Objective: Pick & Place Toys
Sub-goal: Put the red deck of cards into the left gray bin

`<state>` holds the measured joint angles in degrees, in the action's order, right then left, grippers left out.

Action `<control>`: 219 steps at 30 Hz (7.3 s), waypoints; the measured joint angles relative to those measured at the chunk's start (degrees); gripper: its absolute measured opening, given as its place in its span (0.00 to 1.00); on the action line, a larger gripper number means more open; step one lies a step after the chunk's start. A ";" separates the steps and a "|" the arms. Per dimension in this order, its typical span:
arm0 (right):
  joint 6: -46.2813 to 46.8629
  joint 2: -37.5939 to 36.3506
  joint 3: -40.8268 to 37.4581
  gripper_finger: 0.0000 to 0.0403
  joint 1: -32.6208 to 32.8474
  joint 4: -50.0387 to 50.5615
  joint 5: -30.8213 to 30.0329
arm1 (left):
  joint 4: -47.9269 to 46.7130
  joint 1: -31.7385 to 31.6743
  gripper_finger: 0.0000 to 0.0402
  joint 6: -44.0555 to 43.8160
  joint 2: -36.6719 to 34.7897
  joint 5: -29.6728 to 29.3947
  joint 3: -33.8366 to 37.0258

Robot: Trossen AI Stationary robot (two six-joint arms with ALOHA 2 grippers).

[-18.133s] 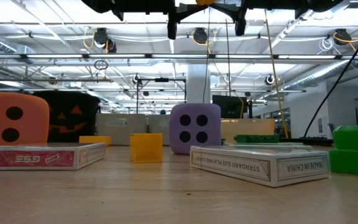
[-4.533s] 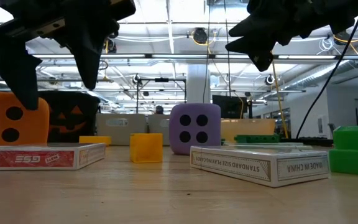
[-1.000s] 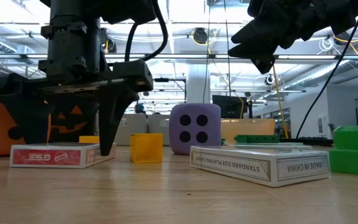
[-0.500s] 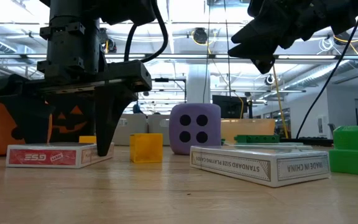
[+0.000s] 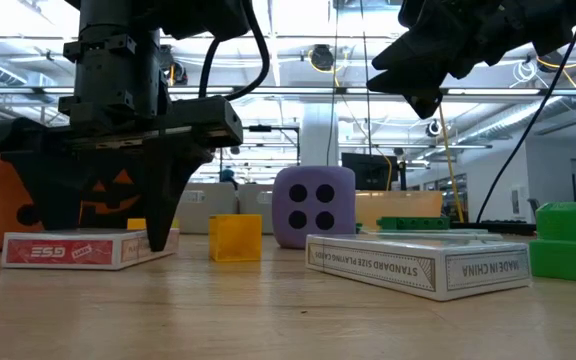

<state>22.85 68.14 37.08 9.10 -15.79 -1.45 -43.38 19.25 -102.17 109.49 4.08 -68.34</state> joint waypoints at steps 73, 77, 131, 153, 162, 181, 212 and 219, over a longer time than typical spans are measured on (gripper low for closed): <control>31.54 -14.97 -0.04 0.34 -13.61 2.52 0.42 | -25.65 -16.22 0.79 76.99 -0.02 -16.19 -49.64; 38.17 -12.18 -0.04 0.41 -16.53 -2.95 5.84 | -28.25 -16.24 0.78 83.37 -0.02 -20.02 -54.95; 40.70 10.40 15.30 0.62 -17.57 -13.90 14.96 | -39.90 -17.31 0.82 96.72 0.00 -18.93 -57.68; 42.37 14.49 17.20 0.36 -17.22 -15.02 18.34 | -39.70 -16.55 0.77 97.98 0.09 -18.99 -57.64; 40.82 14.58 17.18 0.14 -17.22 -15.66 18.34 | -39.47 -16.51 0.86 97.94 0.00 -19.27 -57.66; 39.07 14.05 17.16 0.14 -18.54 -15.62 21.49 | -39.21 -16.58 0.88 92.39 -9.14 -16.82 -57.72; 18.47 -7.30 17.11 0.14 -17.10 10.20 13.07 | 2.04 -25.06 0.88 68.10 -24.36 -7.03 -26.12; 16.52 -11.60 17.14 0.14 -15.28 13.79 8.11 | 22.24 -25.18 0.88 61.54 -30.52 -5.09 -10.12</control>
<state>39.38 56.54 54.22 -6.17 -2.00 6.66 -21.13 -5.93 -40.63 78.97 -1.02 -78.45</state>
